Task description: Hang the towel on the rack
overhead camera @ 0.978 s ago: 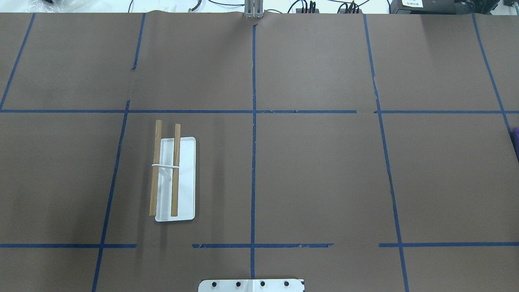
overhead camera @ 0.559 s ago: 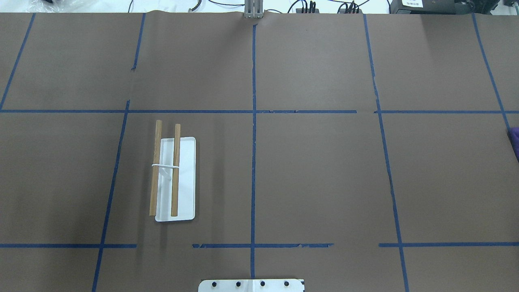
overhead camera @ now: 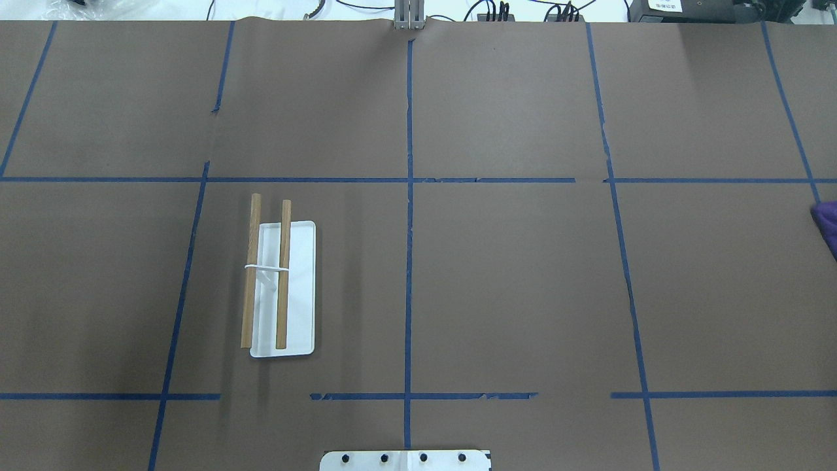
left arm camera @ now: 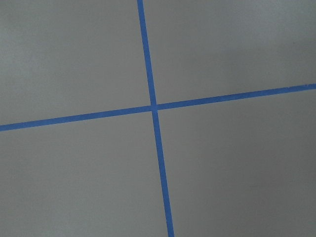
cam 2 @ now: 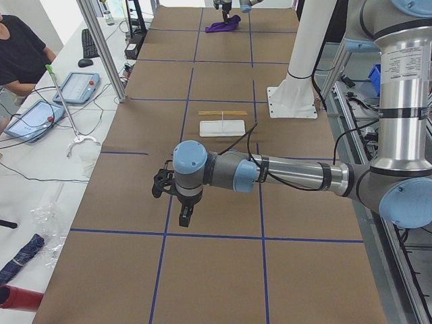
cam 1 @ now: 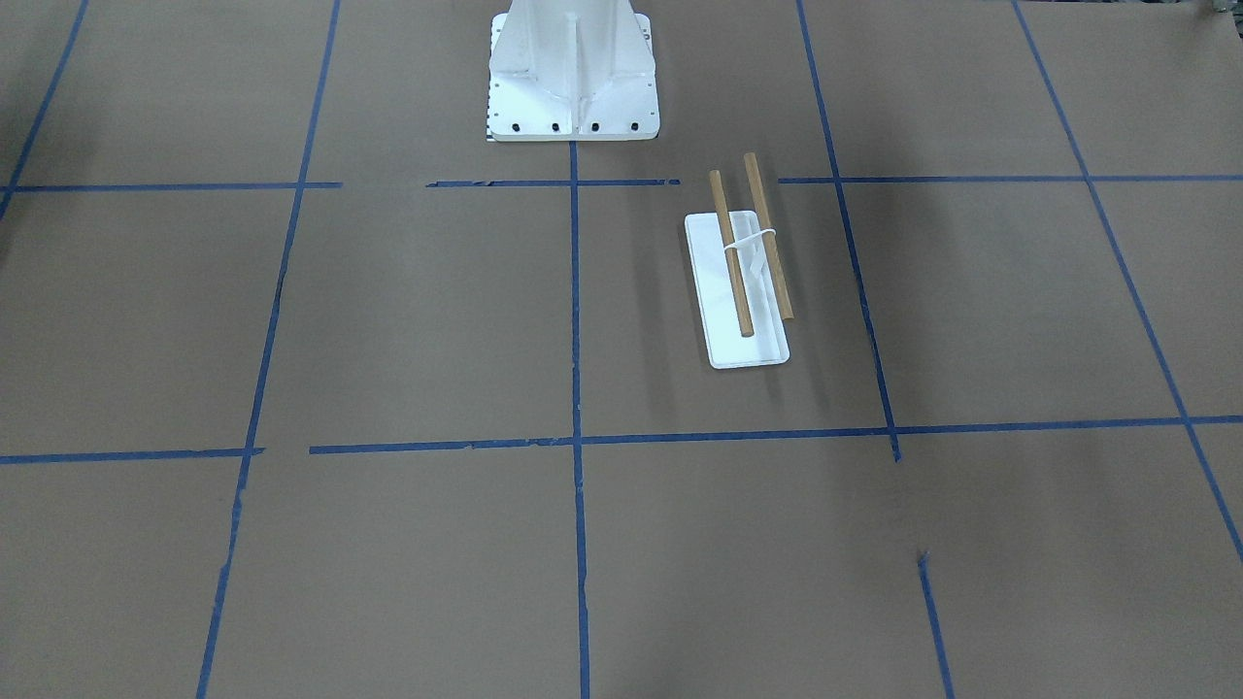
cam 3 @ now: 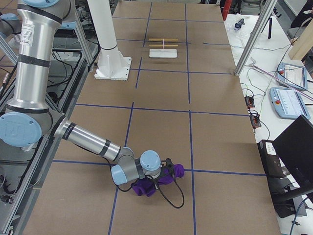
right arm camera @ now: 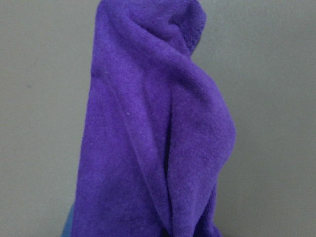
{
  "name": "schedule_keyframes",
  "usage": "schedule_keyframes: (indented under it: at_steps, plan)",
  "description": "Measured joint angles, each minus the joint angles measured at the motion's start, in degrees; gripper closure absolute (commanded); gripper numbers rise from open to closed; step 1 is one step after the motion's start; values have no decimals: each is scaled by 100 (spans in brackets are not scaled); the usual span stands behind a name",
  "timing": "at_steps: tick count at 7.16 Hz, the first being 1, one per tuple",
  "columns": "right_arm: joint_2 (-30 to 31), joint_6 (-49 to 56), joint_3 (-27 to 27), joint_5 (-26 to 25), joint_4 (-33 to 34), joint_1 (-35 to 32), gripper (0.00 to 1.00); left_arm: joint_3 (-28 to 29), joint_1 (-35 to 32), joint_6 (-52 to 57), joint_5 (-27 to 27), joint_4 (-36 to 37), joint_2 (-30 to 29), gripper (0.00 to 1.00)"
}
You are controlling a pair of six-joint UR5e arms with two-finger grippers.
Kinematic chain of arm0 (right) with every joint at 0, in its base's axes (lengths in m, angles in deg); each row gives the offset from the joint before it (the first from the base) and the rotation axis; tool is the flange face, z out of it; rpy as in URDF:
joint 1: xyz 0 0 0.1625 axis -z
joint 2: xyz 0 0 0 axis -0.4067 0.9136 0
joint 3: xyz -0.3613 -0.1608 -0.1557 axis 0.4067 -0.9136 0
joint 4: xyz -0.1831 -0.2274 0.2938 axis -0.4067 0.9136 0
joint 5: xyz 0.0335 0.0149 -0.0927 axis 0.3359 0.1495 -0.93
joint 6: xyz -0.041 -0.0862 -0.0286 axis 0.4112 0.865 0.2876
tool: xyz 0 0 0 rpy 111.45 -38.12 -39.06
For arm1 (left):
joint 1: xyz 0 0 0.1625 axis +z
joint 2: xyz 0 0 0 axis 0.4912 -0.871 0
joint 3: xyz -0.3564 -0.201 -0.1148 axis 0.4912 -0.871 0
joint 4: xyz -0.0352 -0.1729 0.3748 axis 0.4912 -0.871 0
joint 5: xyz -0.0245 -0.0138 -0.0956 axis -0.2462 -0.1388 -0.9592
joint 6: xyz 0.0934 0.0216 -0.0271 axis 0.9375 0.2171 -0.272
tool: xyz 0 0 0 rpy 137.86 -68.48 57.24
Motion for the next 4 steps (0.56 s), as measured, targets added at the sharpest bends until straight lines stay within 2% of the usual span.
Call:
schedule_keyframes:
  at_steps: [1,4]
  plan:
    - [2,-26,226,35,-10,-38,100,-23,-1,0,0,2,0,0]
    - [-231,-370,1552,25,64,-162,100,-217,-1,2,14,-8,-12,0]
